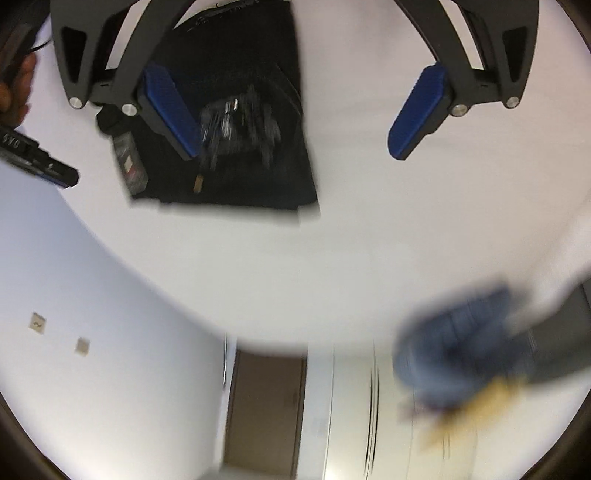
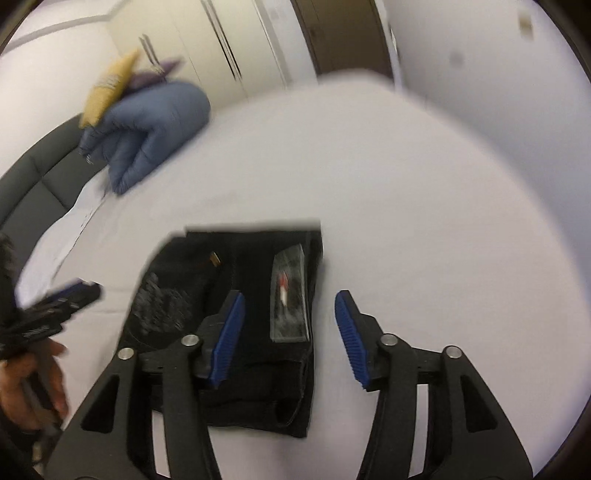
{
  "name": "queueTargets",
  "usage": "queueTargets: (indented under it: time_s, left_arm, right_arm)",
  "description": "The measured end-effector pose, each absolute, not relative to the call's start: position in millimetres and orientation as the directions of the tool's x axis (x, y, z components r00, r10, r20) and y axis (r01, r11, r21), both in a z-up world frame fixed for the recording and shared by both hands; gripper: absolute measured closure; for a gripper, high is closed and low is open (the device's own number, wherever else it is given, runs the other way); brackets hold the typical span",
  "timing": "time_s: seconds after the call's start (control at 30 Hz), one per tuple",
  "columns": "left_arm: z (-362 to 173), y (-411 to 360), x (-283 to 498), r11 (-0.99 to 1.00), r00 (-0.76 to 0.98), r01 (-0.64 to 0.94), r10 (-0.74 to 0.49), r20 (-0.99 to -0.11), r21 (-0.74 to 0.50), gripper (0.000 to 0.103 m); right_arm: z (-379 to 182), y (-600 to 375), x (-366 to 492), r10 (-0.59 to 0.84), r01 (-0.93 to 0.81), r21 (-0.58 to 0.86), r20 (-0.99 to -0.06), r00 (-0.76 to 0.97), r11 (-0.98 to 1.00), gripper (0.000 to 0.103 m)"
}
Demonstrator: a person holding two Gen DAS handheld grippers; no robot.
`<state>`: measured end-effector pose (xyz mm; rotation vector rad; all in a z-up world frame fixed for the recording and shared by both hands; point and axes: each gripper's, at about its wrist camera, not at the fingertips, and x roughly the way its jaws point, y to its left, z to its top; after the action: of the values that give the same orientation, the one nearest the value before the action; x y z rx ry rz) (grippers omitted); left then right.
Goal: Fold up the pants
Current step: 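Release the folded jeans from both grippers and lift them away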
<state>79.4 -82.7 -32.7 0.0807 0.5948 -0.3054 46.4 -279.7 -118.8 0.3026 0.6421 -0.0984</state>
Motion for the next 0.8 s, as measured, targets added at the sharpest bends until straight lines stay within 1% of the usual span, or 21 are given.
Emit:
queueTargets:
  time_s: [0.07,0.1,0.13,0.17,0.2,0.23,0.27,0.3,0.4,0.43,0.5,0.53,0.6,0.7,0.73,0.77,0.8]
  left_arm:
    - [2,-82,75,0.957,0.866,0.281,-0.218,-0.450,0.075,0.000]
    - [19,-80,59,0.960,0.903,0.254,-0.190,-0.386,0.120,0.000]
    - [39,-81,45,0.964,0.938,0.209,-0.149,-0.312,0.167,0.000]
    - [54,-79,33,0.967,0.958,0.172,-0.121,-0.260,0.186,0.000]
    - [73,-75,19,0.973,0.974,0.137,-0.099,-0.202,0.185,0.000]
    - [89,-70,10,0.978,0.982,0.119,-0.091,-0.168,0.169,0.000]
    - [101,-63,1,0.985,0.987,0.099,-0.079,-0.141,0.143,0.000]
    - [116,-56,-8,0.990,0.990,0.075,-0.060,-0.126,0.119,0.000]
    - [144,-47,-25,0.990,0.991,0.037,-0.018,-0.133,0.138,0.000]
    - [153,-44,-32,0.987,0.993,0.030,-0.011,-0.119,0.157,0.000]
    - [168,-41,-40,0.987,0.995,0.023,-0.006,-0.101,0.159,0.000]
    - [175,-38,-43,0.988,0.993,0.022,-0.004,-0.118,0.151,0.000]
    - [181,-32,-41,0.991,0.985,0.036,-0.014,-0.172,0.127,0.000]
    - [175,-31,-34,0.995,0.957,0.028,0.002,-0.289,0.100,0.000]
    - [166,-31,-34,0.995,0.949,0.033,-0.002,-0.316,0.092,0.000]
    - [155,-33,-33,0.996,0.930,0.037,-0.003,-0.368,0.086,0.000]
    - [143,-35,-27,0.996,0.899,0.038,0.002,-0.438,0.082,0.000]
  right_arm:
    - [-76,-262,31,-0.062,0.193,0.218,-0.496,0.866,0.957,0.035]
    - [-54,-256,16,-0.093,0.195,0.204,-0.424,0.901,0.959,0.031]
    - [-35,-249,3,-0.114,0.193,0.192,-0.359,0.926,0.962,0.023]
    - [-18,-244,-9,-0.132,0.191,0.177,-0.299,0.945,0.965,0.017]
    - [-1,-238,-21,-0.147,0.187,0.159,-0.234,0.961,0.969,0.014]
    - [22,-231,-38,-0.160,0.179,0.129,-0.145,0.976,0.975,0.009]
    - [39,-225,-49,-0.168,0.176,0.103,-0.087,0.982,0.979,0.004]
    - [58,-217,-62,-0.174,0.175,0.068,-0.023,0.985,0.982,0.001]
    - [96,-190,-91,-0.225,0.229,-0.016,0.113,0.968,0.973,0.000]
    - [109,-181,-105,-0.243,0.253,-0.049,0.156,0.957,0.966,0.000]
    - [126,-171,-117,-0.219,0.238,-0.094,0.172,0.960,0.967,0.000]
    - [134,-167,-120,-0.209,0.228,-0.116,0.155,0.966,0.967,0.000]
    - [146,-160,-119,-0.244,0.254,-0.129,0.089,0.966,0.959,0.000]
    - [146,-159,-116,-0.288,0.287,-0.094,0.000,0.958,0.953,0.000]
    - [143,-161,-114,-0.288,0.284,-0.069,-0.060,0.956,0.956,0.000]
    - [137,-162,-111,-0.289,0.285,-0.046,-0.103,0.952,0.957,0.000]
    - [132,-161,-106,-0.289,0.289,-0.020,-0.144,0.946,0.957,0.000]
